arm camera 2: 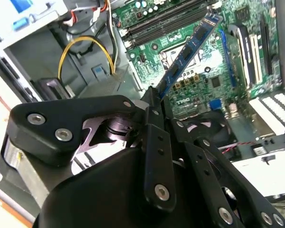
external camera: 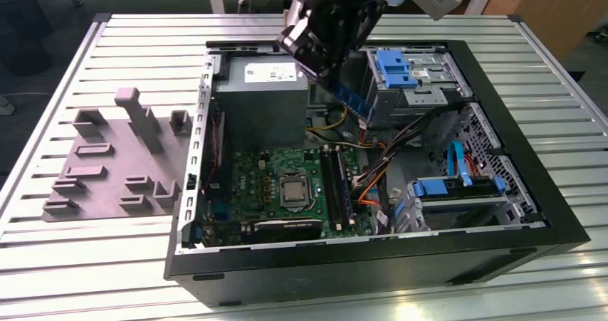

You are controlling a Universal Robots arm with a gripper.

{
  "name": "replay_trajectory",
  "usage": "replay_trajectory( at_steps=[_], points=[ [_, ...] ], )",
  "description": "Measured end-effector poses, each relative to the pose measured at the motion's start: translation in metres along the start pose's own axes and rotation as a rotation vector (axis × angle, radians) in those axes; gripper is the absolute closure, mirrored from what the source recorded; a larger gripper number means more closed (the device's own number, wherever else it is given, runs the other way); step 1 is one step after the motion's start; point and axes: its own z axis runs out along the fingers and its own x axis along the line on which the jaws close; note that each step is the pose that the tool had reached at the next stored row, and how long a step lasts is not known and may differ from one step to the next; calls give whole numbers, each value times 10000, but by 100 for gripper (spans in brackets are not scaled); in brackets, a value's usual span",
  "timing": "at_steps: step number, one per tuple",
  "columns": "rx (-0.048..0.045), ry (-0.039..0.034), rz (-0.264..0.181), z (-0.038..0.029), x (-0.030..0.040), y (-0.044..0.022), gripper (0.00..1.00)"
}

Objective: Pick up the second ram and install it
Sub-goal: 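Insert the second ram into the second slot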

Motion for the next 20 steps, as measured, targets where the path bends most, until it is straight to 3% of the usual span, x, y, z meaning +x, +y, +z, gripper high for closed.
replay_trajectory(
  at_steps=[15,20],
  points=[
    [168,-145,2693,26,2,-2,86],
    [176,-153,2841,26,2,-1,86]
  ],
)
